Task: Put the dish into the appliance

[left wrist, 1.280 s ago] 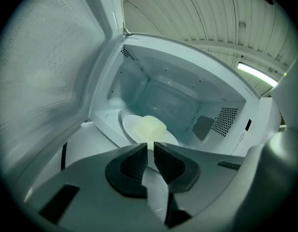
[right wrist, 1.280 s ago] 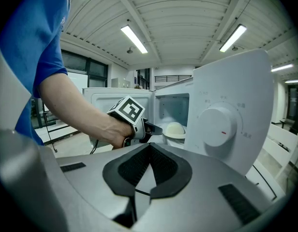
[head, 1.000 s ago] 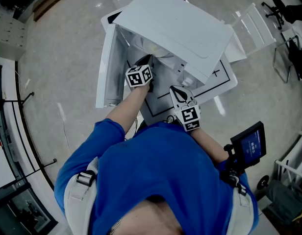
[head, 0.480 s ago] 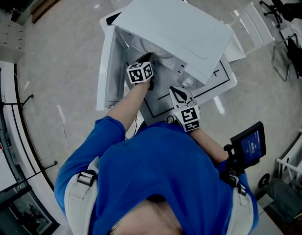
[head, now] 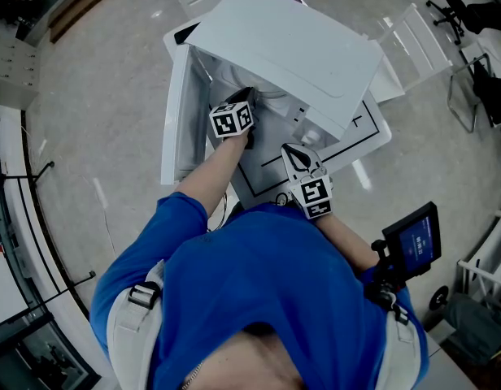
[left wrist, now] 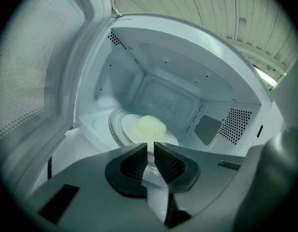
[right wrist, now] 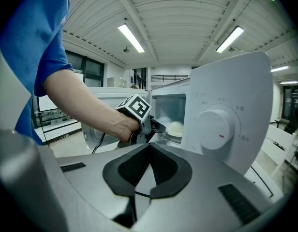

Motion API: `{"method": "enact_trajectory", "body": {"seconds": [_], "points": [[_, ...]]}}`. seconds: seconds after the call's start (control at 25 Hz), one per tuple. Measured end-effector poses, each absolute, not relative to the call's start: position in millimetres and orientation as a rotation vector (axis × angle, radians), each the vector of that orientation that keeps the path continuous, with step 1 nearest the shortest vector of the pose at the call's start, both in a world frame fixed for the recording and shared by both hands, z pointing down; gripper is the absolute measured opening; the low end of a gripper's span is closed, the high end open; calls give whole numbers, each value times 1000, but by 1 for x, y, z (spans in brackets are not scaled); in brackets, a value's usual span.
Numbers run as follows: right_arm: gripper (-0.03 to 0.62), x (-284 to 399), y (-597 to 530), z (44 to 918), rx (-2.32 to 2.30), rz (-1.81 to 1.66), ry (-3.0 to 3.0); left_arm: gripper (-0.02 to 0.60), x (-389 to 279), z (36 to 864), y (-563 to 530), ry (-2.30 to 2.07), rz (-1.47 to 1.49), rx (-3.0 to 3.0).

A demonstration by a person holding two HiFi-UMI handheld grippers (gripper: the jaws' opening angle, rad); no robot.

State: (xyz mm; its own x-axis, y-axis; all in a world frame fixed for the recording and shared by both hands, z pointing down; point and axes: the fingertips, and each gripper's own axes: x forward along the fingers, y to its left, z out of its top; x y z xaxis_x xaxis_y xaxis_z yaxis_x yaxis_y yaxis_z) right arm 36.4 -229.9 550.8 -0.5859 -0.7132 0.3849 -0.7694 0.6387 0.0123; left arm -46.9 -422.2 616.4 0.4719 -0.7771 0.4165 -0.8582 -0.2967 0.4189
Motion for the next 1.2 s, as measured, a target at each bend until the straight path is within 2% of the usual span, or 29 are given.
{"method": "enact_trajectory", "body": {"seconds": [0.4, 0.52, 1.2], "points": [[2, 34, -232, 545, 1195, 230, -2526, 48, -53, 594, -401, -1356, 115, 2157], [2, 28, -222, 540, 1213, 245, -2532, 8, -64, 582, -378, -1368, 108, 2183], [2, 27, -211, 519, 1343, 373, -2591, 8, -59, 530, -264, -1260, 40, 2375]]}}
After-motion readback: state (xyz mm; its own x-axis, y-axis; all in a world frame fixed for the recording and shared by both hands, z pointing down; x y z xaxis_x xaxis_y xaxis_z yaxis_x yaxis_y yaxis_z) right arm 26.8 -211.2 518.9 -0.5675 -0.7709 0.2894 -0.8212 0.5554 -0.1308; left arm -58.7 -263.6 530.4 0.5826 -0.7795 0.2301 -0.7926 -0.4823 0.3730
